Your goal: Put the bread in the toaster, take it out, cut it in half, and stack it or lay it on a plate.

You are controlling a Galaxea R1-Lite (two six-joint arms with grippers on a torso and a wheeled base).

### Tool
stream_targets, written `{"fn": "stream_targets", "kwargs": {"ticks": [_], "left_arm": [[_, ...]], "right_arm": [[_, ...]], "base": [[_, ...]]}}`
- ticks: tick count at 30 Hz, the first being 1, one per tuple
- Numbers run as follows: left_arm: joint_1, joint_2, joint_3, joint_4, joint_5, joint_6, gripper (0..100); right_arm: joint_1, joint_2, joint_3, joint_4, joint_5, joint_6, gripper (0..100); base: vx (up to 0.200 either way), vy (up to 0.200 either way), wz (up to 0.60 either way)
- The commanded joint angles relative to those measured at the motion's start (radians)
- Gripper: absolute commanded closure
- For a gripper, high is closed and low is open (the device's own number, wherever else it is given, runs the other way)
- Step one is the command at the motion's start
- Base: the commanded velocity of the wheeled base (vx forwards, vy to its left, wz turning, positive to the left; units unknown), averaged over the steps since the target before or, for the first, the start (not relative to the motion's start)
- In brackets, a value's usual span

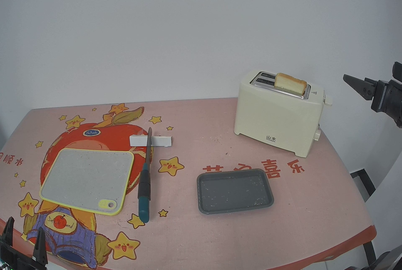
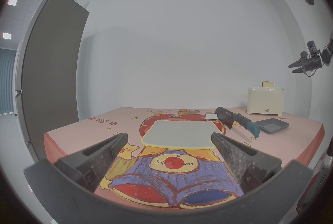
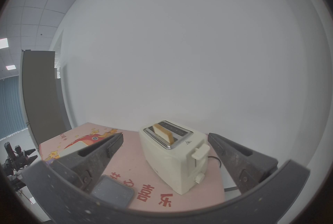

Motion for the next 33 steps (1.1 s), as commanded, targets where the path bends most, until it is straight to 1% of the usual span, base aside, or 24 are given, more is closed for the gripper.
{"fn": "stream_targets", "kwargs": {"ticks": [1,2,3,6,9,10,18,21,23,26,27,28,29,30,31,32,33], "left_arm": [[0.000,-0.007,0.018,-0.001,0.000,0.000,0],[0.000,-0.007,0.018,-0.001,0.000,0.000,0],[0.000,-0.007,0.018,-0.001,0.000,0.000,0],[0.000,-0.007,0.018,-0.001,0.000,0.000,0],[0.000,-0.007,0.018,-0.001,0.000,0.000,0],[0.000,-0.007,0.018,0.000,0.000,0.000,0],[0.000,-0.007,0.018,-0.001,0.000,0.000,0],[0.000,-0.007,0.018,-0.001,0.000,0.000,0],[0.000,-0.007,0.018,-0.001,0.000,0.000,0],[0.000,-0.007,0.018,0.000,0.000,0.000,0],[0.000,-0.007,0.018,-0.001,0.000,0.000,0],[0.000,-0.007,0.018,-0.001,0.000,0.000,0],[0.000,-0.007,0.018,0.000,0.000,0.000,0],[0.000,-0.007,0.018,-0.001,0.000,0.000,0],[0.000,-0.007,0.018,-0.001,0.000,0.000,0],[0.000,-0.007,0.018,0.000,0.000,0.000,0],[0.000,-0.007,0.018,0.000,0.000,0.000,0]], "right_arm": [[0.002,0.008,0.001,0.002,-0.008,0.000,0],[0.005,0.009,0.001,0.002,-0.017,0.002,0],[0.014,0.014,0.001,0.002,-0.037,0.002,0],[0.037,0.014,0.001,0.002,-0.077,0.000,0],[0.037,0.014,0.001,0.002,-0.085,0.000,0],[0.037,0.017,-0.002,0.000,-0.085,0.003,100],[0.038,0.054,0.006,-0.003,-0.080,0.005,100],[0.035,0.106,-0.003,-0.020,-0.081,0.006,100],[0.034,0.140,-0.016,-0.029,-0.077,0.014,100],[0.032,0.204,-0.023,-0.095,-0.075,0.040,100],[0.032,0.209,-0.023,-0.099,-0.075,0.042,100],[0.031,0.261,-0.026,-0.181,-0.075,0.062,100],[0.031,0.273,-0.028,-0.204,-0.077,0.066,100],[0.026,0.325,-0.026,-0.307,-0.080,0.086,100],[0.026,0.330,-0.026,-0.316,-0.080,0.086,100],[0.020,0.381,-0.025,-0.417,-0.086,0.102,100],[0.018,0.414,-0.025,-0.486,-0.089,0.109,100]], "base": [[0.000,0.000,0.00],[0.000,0.000,0.00],[0.000,0.000,0.00],[0.000,0.000,0.00],[0.000,0.000,0.00],[0.000,0.000,0.00],[0.000,0.000,0.00],[0.000,0.000,0.00],[0.000,0.000,0.00],[0.000,0.000,0.00],[0.000,0.000,0.00],[0.000,0.000,0.00],[0.000,0.000,0.00],[0.000,0.000,0.00],[0.000,0.000,0.00],[0.000,0.000,0.00],[0.000,0.000,0.00]]}}
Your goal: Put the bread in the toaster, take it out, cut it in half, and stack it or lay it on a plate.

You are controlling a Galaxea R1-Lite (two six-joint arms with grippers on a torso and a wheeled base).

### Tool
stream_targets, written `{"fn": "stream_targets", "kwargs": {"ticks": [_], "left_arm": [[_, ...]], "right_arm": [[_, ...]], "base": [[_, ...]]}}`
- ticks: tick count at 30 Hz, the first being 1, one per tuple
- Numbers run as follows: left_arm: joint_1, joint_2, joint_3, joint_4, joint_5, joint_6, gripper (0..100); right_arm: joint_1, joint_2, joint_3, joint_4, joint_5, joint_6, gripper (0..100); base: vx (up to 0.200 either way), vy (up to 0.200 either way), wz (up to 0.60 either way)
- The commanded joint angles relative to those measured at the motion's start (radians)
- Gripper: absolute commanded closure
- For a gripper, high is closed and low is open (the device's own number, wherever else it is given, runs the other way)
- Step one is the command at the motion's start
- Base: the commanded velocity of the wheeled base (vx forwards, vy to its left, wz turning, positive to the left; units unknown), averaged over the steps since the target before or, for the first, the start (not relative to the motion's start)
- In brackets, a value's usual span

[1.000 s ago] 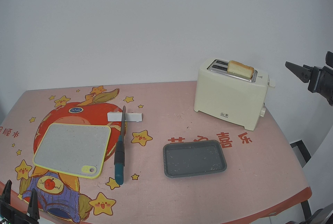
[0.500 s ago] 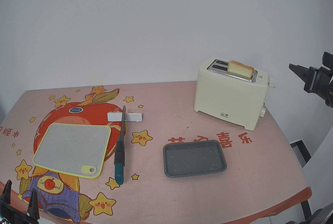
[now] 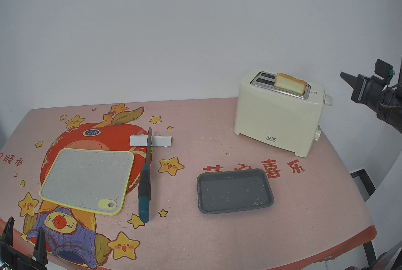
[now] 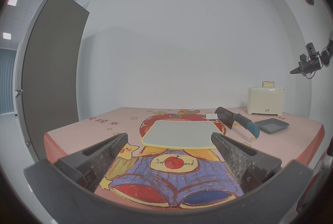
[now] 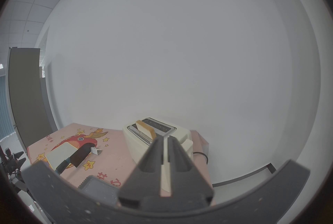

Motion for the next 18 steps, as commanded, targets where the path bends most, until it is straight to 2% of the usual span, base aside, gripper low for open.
{"fn": "stream_targets", "kwargs": {"ticks": [1,4,14,18], "left_arm": [[0.000,-0.007,0.018,-0.001,0.000,0.000,0],[0.000,-0.007,0.018,0.001,0.000,0.000,0],[0.000,-0.007,0.018,-0.001,0.000,0.000,0],[0.000,-0.007,0.018,-0.001,0.000,0.000,0]], "right_arm": [[-0.012,0.223,-0.005,-0.259,-0.017,0.046,100],[-0.023,0.252,-0.008,-0.340,-0.040,0.044,100],[-0.027,0.242,-0.002,-0.330,-0.046,0.039,100],[-0.035,0.215,0.007,-0.279,-0.046,0.035,100]], "base": [[0.000,0.000,0.00],[0.000,0.000,0.00],[0.000,0.000,0.00],[0.000,0.000,0.00]]}}
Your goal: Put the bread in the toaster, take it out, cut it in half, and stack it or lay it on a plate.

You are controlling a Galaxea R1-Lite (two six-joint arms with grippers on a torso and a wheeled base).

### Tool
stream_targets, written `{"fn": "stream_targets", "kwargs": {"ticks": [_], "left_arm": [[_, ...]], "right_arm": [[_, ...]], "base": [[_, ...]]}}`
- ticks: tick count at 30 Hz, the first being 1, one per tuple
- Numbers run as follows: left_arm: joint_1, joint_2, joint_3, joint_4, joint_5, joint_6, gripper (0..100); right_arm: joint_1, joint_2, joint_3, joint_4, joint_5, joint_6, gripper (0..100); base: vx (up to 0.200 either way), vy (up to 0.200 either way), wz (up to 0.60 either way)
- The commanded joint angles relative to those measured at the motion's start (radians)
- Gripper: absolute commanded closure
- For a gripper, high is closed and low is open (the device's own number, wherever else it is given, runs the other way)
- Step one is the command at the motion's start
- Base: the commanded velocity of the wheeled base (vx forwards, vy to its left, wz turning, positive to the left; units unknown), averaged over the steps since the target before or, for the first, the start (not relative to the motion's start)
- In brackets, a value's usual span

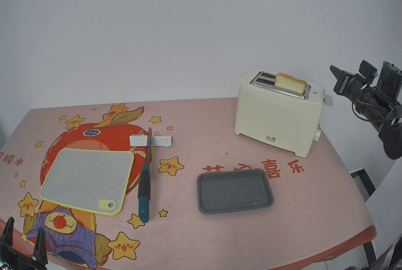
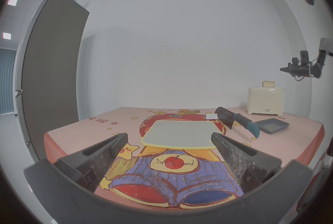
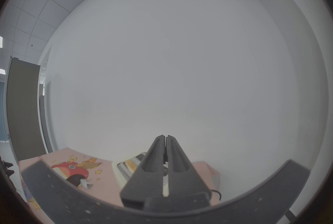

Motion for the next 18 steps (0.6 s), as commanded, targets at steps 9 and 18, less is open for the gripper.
{"fn": "stream_targets", "kwargs": {"ticks": [9,18], "left_arm": [[0.000,-0.007,0.018,-0.001,0.000,0.000,0],[0.000,-0.007,0.018,-0.001,0.000,0.000,0]], "right_arm": [[-0.008,-0.126,0.010,0.268,0.001,-0.005,100],[-0.019,-0.124,0.016,0.294,0.001,-0.023,100]], "base": [[0.000,0.000,0.00],[0.000,0.000,0.00]]}}
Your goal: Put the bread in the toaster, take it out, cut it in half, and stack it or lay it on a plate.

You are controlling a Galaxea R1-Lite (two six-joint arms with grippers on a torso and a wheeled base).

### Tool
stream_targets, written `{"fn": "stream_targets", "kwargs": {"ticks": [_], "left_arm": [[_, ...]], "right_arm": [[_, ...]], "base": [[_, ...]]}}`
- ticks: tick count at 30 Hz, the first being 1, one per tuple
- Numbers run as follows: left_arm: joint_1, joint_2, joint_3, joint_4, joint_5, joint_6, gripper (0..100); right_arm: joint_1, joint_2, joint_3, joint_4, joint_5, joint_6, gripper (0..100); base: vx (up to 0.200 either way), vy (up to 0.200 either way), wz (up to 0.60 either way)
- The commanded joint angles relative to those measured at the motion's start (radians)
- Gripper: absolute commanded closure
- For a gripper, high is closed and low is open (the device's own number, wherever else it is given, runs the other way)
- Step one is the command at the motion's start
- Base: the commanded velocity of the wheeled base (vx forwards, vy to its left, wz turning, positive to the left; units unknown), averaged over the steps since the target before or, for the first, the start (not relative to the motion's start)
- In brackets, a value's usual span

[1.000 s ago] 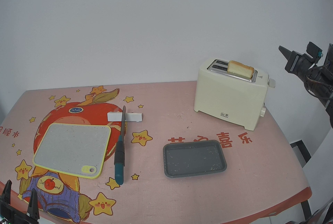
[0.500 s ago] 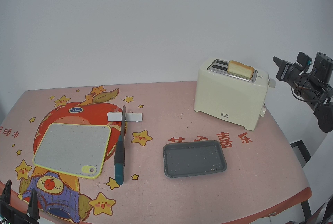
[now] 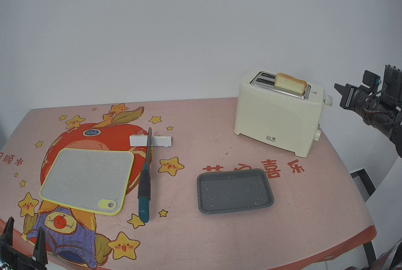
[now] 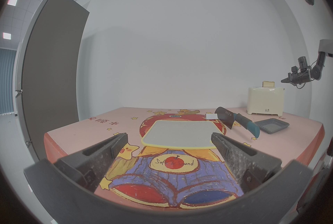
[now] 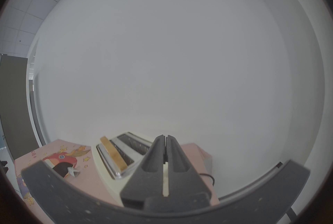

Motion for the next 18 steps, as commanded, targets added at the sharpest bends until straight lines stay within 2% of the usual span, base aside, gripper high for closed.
{"fn": "stream_targets", "kwargs": {"ticks": [1,6,12,18], "left_arm": [[0.000,-0.007,0.018,-0.001,0.000,0.000,0],[0.000,-0.007,0.018,-0.001,0.000,0.000,0],[0.000,-0.007,0.018,-0.001,0.000,0.000,0],[0.000,-0.007,0.018,0.001,0.000,0.000,0]], "right_arm": [[-0.004,-0.011,0.005,0.002,0.001,-0.004,100],[-0.006,0.005,0.008,0.009,0.005,-0.007,100],[-0.003,0.005,0.034,0.008,0.013,-0.040,100],[-0.003,0.026,0.050,-0.001,0.015,-0.049,100]], "base": [[0.000,0.000,0.00],[0.000,0.000,0.00],[0.000,0.000,0.00],[0.000,0.000,0.00]]}}
